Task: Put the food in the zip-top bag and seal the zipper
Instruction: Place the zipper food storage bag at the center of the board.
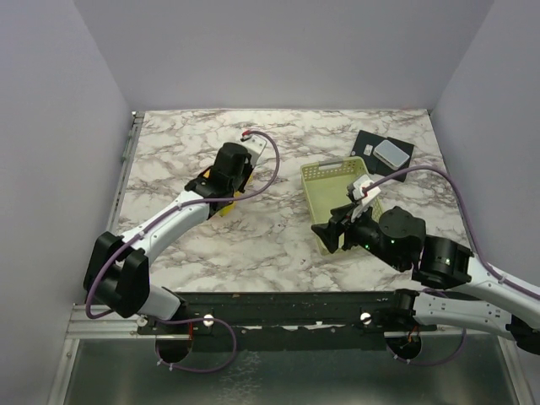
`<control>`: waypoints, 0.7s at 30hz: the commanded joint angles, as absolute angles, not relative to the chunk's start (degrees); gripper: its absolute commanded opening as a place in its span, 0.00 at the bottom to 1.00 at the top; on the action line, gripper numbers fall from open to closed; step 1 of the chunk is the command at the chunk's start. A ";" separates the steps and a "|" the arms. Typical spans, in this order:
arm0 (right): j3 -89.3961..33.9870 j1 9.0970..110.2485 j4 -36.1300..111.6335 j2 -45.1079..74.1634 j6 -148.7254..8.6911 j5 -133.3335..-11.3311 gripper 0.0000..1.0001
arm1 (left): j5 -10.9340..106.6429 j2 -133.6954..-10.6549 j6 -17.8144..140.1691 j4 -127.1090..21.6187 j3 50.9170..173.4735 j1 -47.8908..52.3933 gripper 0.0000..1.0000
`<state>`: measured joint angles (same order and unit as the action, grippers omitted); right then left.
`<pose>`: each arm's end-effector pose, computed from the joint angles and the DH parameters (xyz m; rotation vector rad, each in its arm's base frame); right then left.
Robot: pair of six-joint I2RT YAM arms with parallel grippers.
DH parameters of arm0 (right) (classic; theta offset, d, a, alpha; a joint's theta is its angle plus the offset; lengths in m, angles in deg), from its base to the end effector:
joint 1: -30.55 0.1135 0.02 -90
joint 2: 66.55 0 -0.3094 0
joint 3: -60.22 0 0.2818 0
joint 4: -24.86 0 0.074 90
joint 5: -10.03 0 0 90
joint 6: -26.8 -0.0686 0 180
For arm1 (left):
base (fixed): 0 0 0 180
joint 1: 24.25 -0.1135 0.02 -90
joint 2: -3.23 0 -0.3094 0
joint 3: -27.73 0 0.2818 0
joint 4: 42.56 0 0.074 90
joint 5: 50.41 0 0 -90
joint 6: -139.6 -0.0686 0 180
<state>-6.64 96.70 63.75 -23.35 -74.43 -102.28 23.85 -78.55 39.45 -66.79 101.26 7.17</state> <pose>0.0987 0.1589 0.4023 -0.6014 1.7574 0.5946 0.3278 -0.1784 0.3041 0.5988 2.0283 0.0729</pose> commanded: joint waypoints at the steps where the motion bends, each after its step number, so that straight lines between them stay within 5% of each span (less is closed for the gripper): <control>1: -4.97 96.82 64.21 -23.30 -76.91 -105.67 0.69 | 29.22 -78.48 46.34 -64.46 97.90 9.19 0.00; 8: -3.22 96.82 65.06 -21.64 -80.07 -111.36 0.78 | 32.49 -74.80 52.75 -64.30 93.02 13.73 0.08; 19: -4.01 96.84 69.27 -16.36 -90.61 -119.40 0.88 | 38.26 -62.64 60.44 -64.41 85.78 16.60 0.64; 21: -4.56 96.82 70.81 -15.14 -92.63 -120.26 0.98 | 39.18 -60.08 61.58 -64.69 85.04 16.70 0.79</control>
<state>-3.42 96.70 66.37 -16.99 -86.67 -115.11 34.82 -64.97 57.13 -65.24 86.46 16.13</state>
